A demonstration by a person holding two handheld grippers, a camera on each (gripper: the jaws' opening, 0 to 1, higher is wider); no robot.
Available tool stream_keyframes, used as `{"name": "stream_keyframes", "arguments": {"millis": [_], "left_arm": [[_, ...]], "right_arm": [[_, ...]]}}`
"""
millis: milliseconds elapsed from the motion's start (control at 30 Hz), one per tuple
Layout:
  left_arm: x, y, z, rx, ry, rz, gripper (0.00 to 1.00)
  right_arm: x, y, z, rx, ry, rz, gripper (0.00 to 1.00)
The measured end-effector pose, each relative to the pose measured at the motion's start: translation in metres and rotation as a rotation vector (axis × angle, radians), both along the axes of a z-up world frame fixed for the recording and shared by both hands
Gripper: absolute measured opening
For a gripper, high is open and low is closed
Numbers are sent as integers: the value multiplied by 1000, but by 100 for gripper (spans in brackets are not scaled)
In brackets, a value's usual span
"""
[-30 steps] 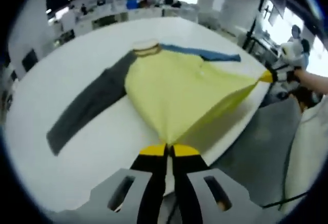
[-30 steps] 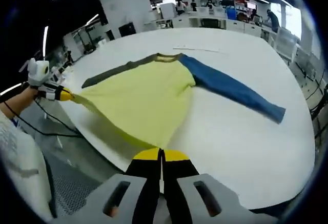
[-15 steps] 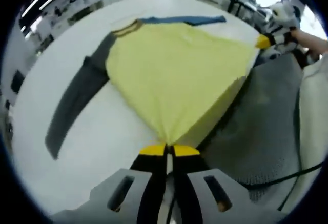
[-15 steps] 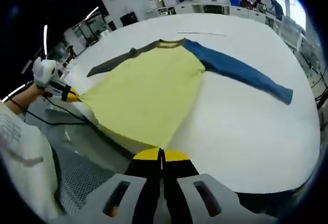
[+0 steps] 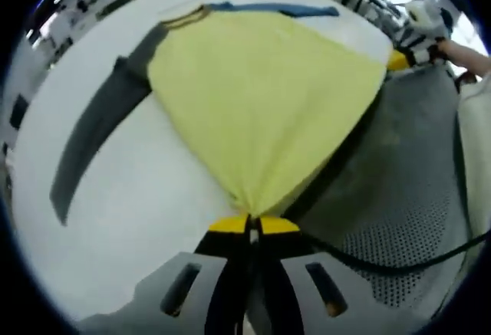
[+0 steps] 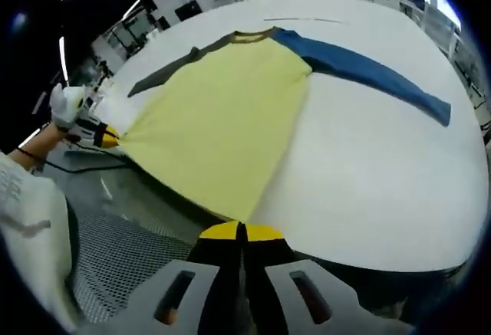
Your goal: Fold the garment on the visible template until the final outline fits inside the template.
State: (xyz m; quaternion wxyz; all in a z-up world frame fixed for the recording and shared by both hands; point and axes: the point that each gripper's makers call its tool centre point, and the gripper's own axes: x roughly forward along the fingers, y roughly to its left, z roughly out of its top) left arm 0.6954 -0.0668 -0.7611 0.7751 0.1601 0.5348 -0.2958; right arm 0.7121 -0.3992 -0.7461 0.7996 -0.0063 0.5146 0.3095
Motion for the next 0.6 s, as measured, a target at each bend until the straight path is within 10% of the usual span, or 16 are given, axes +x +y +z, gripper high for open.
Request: {"name": "stream_keyframes", "arguments": {"millis": [600], "left_arm": [[-8,6,-16,48,23,-35,0]], "right_arm": [[-7,-1,-23,-33,66,29,1]]}}
